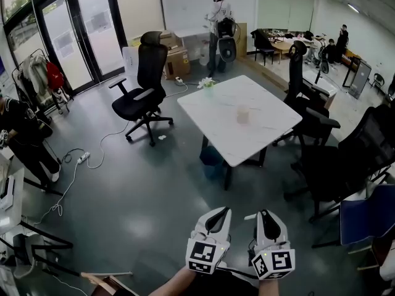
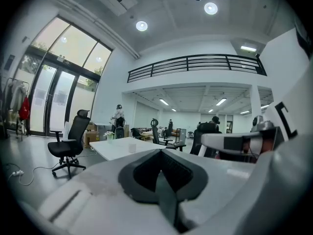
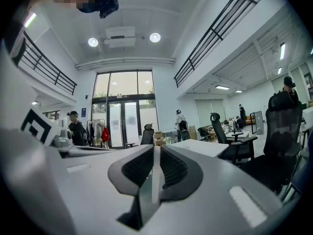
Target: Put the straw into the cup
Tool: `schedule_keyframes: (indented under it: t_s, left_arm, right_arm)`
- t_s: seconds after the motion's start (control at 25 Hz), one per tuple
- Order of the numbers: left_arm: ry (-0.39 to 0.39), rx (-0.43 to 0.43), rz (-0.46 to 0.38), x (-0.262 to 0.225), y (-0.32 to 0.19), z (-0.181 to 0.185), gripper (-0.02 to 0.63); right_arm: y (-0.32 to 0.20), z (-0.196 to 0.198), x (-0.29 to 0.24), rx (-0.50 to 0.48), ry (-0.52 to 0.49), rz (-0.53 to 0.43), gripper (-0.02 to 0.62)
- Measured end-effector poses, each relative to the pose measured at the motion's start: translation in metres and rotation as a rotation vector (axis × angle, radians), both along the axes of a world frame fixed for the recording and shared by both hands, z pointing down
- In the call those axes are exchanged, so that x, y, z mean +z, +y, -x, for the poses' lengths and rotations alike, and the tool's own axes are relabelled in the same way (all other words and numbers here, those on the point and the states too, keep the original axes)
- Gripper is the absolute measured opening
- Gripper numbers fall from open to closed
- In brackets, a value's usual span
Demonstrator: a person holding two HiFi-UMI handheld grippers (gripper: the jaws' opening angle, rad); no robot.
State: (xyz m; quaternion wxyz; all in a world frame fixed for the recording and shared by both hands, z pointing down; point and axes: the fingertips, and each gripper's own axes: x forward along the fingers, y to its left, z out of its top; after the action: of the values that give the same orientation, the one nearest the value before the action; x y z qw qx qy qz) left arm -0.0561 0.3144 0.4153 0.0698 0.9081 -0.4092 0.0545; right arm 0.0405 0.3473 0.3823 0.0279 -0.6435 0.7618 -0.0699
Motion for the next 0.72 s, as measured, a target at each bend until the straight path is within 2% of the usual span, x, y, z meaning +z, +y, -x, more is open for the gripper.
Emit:
schedule_keyframes:
  t_s: [0.28, 0.48, 0.72]
  left_arm:
    - [0.001, 0.000, -0.009, 0.002, -0.006, -0.019, 0.002]
    - [-0.012, -0.024, 0.011, 0.011, -0.013, -0.022, 0.002]
    - [0.006, -0.052, 0.014, 0.002, -0.041, -0.027, 0.002]
  right_arm:
    - [-0.007, -0.029, 0.000, 0.020, -0.018, -0.015, 0.041]
    - [-0.013, -0.038, 0.011, 0.009, -0.042, 0.009, 0.041]
    - [-0.043, -0.045, 0.007, -0.006, -0.049, -0.006, 0.041]
